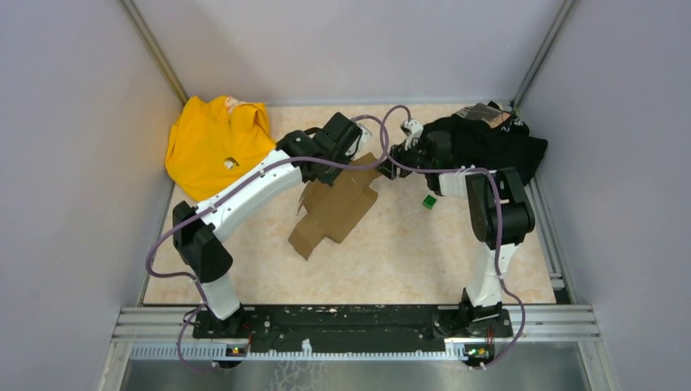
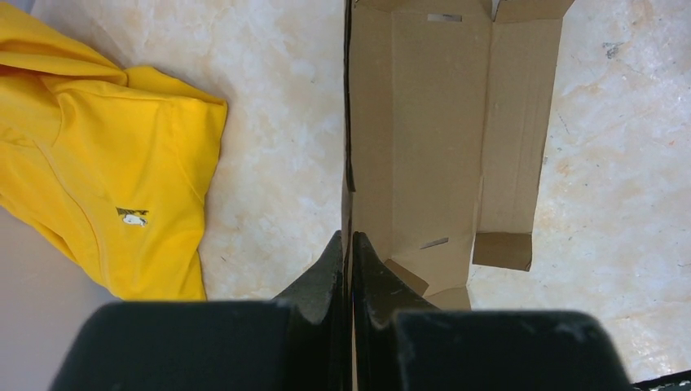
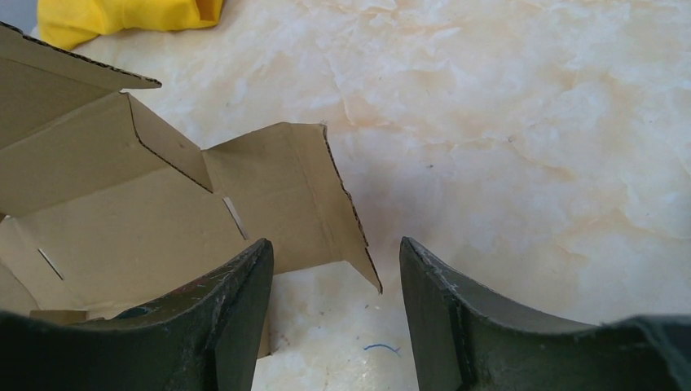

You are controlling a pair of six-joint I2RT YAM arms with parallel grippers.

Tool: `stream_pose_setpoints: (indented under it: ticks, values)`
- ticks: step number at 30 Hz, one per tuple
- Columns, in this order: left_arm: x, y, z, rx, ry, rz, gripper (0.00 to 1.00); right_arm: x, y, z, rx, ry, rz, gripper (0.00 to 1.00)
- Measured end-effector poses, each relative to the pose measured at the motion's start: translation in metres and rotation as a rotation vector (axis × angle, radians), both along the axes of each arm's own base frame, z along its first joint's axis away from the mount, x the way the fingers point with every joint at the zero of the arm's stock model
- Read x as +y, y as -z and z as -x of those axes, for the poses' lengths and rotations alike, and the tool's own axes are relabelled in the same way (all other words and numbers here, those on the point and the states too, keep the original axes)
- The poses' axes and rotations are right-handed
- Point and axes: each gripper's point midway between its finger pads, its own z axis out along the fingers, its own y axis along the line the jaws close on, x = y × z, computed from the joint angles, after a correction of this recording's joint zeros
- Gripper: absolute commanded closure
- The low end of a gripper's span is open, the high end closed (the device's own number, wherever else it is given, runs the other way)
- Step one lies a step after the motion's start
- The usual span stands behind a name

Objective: Fold the paper box

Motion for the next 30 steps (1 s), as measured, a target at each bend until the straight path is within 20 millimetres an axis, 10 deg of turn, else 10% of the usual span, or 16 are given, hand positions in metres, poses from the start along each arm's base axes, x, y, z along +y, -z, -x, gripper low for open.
stream_pose_setpoints:
  ticks: [30]
  values:
    - [-0.020, -0.005, -0.007, -0.178, 0.001, -0.087, 1.00, 0.009, 0.024, 0.027, -0.030, 0.099, -0.023, 0.75]
